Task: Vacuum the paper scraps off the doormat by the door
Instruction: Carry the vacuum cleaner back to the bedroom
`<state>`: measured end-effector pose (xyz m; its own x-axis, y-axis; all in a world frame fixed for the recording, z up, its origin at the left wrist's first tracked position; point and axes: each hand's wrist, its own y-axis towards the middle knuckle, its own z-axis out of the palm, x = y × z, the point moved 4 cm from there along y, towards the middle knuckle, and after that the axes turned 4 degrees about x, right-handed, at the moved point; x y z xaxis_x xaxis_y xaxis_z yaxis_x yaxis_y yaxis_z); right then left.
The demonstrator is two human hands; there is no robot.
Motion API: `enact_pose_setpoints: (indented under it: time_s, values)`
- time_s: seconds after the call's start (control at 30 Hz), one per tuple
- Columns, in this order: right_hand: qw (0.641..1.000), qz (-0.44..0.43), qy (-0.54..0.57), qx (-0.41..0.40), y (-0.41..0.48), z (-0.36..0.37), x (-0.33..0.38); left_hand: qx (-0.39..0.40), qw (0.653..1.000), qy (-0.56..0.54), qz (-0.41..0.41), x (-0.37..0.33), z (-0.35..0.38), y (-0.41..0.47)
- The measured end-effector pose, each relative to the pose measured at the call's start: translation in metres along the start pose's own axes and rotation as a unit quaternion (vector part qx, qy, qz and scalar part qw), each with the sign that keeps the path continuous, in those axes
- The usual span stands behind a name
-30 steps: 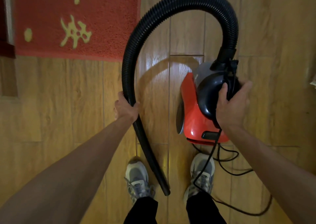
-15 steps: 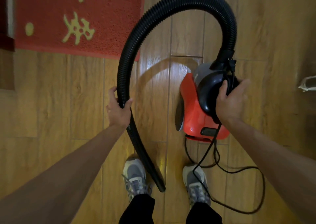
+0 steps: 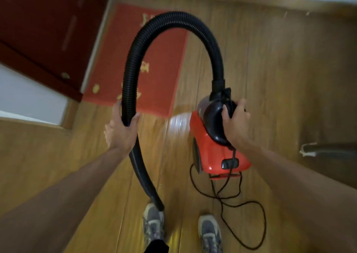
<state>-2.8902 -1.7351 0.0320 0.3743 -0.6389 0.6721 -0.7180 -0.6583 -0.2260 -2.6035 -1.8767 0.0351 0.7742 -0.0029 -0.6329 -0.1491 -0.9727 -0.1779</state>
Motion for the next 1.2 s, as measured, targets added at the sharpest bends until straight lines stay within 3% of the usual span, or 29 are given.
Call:
enact_pose_setpoints:
  time_s: [0.33,0.7,0.93,1.2]
  values:
    - [0.987,-0.158,0.018,-0.031,-0.004,-0.204,0.254,-0.109,0.99,-0.058,0.071,-0.205,-0.232,0.007]
    - [0.94,-0.327,0.068,-0.076,-0.101,-0.425,0.519,-0.279,0.942,-0.088,0.165,-0.383,-0.518,-0.096]
    - [0.898,-0.417,0.111,-0.083,-0.219,-0.495,0.646,-0.374,0.901,-0.078,0.207,-0.408,-0.681,-0.203]
    - [0.868,-0.477,0.131,-0.03,-0.362,-0.47,0.735,-0.452,0.881,-0.068,0.123,-0.327,-0.805,-0.322]
